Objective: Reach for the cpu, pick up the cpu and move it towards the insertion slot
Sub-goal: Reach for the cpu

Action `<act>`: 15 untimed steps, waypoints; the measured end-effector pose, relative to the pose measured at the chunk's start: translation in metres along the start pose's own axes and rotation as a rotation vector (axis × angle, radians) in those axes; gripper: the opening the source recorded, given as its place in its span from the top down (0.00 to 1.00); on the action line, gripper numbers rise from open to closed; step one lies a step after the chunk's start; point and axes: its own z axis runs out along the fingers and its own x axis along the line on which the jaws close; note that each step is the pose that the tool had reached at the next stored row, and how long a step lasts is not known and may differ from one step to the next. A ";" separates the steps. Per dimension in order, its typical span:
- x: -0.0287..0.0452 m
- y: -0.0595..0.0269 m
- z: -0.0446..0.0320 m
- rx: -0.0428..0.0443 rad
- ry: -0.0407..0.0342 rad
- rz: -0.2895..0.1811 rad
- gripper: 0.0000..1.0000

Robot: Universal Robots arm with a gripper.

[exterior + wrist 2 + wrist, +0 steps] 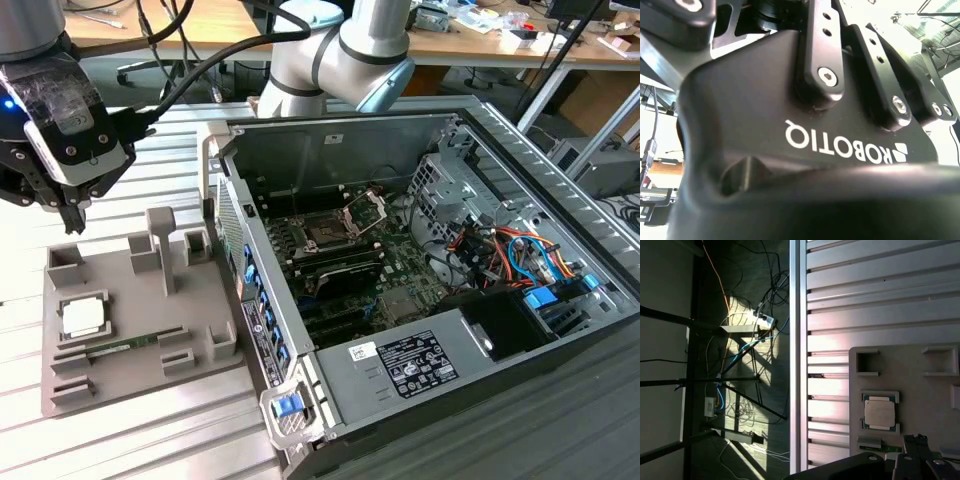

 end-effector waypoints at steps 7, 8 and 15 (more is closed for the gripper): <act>0.0009 0.0000 0.0021 0.0000 -0.0004 0.000 0.89; 0.0010 0.0000 0.0021 0.0000 -0.0003 0.000 0.89; 0.0013 -0.0001 0.0031 -0.0001 -0.0005 0.000 0.89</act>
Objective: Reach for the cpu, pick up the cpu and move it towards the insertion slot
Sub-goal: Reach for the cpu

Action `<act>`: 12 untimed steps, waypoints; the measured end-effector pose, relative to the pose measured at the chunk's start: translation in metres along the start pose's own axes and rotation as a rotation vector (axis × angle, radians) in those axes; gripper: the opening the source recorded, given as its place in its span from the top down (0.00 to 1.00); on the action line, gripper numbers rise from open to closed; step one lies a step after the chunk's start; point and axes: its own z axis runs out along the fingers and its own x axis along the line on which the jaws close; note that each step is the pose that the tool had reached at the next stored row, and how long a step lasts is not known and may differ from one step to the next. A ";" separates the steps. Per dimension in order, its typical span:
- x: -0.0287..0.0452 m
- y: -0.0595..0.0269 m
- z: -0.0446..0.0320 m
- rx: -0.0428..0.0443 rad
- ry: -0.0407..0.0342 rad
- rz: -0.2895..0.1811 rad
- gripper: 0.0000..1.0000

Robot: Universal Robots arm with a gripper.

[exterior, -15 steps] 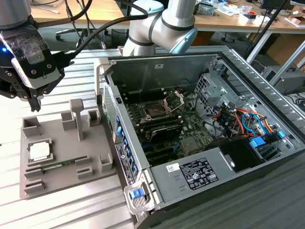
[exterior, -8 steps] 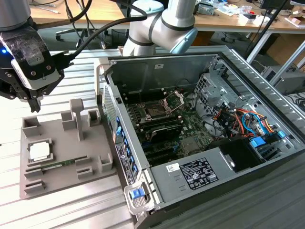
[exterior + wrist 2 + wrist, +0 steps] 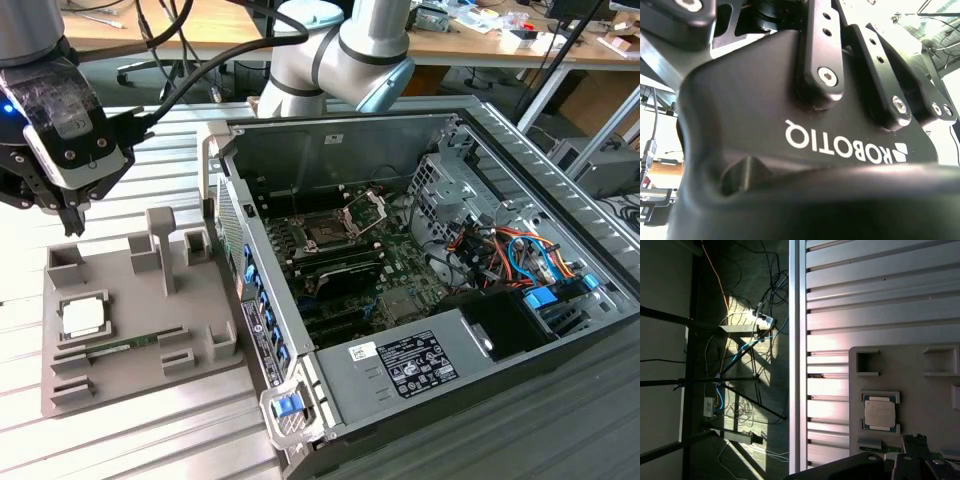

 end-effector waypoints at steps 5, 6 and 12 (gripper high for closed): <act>0.0003 0.0000 0.0009 0.0000 -0.0001 0.000 0.89; 0.0003 0.0000 0.0011 0.0000 -0.0001 0.000 0.89; 0.0008 -0.0001 0.0025 0.0001 -0.0003 0.000 0.89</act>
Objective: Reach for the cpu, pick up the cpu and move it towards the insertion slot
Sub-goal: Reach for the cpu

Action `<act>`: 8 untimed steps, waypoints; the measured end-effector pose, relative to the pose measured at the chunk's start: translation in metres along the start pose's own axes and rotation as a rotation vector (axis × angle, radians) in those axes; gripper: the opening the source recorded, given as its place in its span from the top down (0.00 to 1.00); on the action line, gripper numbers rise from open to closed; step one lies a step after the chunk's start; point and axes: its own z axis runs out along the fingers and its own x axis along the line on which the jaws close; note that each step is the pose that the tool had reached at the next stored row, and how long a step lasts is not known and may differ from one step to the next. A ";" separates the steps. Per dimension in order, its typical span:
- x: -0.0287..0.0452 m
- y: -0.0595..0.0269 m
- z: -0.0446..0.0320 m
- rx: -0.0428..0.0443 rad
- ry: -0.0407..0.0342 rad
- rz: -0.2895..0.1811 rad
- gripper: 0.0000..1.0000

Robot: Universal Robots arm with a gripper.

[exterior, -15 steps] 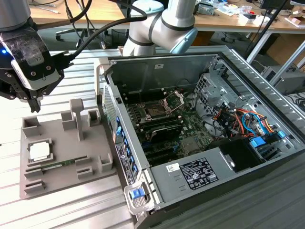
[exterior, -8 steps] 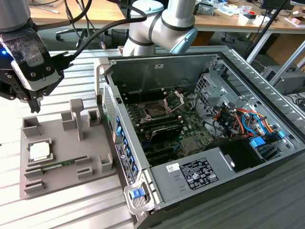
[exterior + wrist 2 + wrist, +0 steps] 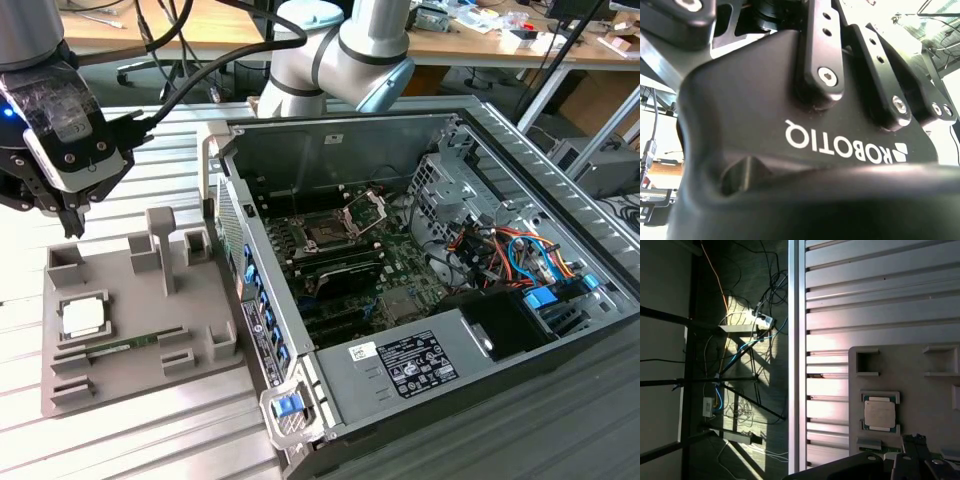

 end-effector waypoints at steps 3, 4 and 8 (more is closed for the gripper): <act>0.0002 0.0000 0.0005 0.0000 -0.0001 0.000 0.89; 0.0002 0.0000 0.0006 -0.0001 -0.0001 0.000 0.89; 0.0005 -0.0001 0.0014 0.0000 -0.0001 0.000 0.89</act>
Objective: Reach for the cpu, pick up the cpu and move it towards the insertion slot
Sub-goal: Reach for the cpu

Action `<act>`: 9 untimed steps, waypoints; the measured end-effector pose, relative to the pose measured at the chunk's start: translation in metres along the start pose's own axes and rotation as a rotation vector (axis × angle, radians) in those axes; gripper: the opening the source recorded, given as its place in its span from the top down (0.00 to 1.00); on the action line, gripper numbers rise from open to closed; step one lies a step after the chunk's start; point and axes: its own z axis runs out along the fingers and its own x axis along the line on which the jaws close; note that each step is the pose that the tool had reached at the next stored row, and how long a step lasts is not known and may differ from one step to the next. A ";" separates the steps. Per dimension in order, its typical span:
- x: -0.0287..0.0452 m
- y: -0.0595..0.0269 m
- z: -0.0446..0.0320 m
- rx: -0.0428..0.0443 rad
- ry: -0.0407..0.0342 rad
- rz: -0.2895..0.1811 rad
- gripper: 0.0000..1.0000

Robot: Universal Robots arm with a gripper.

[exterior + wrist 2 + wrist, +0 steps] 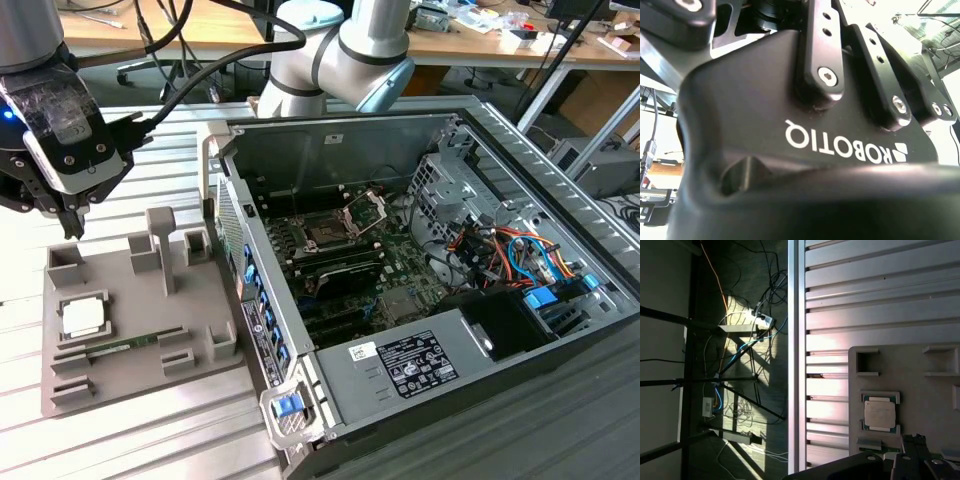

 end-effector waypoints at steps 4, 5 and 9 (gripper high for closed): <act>0.0002 0.0000 0.0007 0.0000 -0.0001 0.000 0.89; 0.0003 0.0000 0.0008 0.0000 -0.0001 0.000 0.89; 0.0004 0.0000 0.0015 0.0000 -0.0002 0.000 0.89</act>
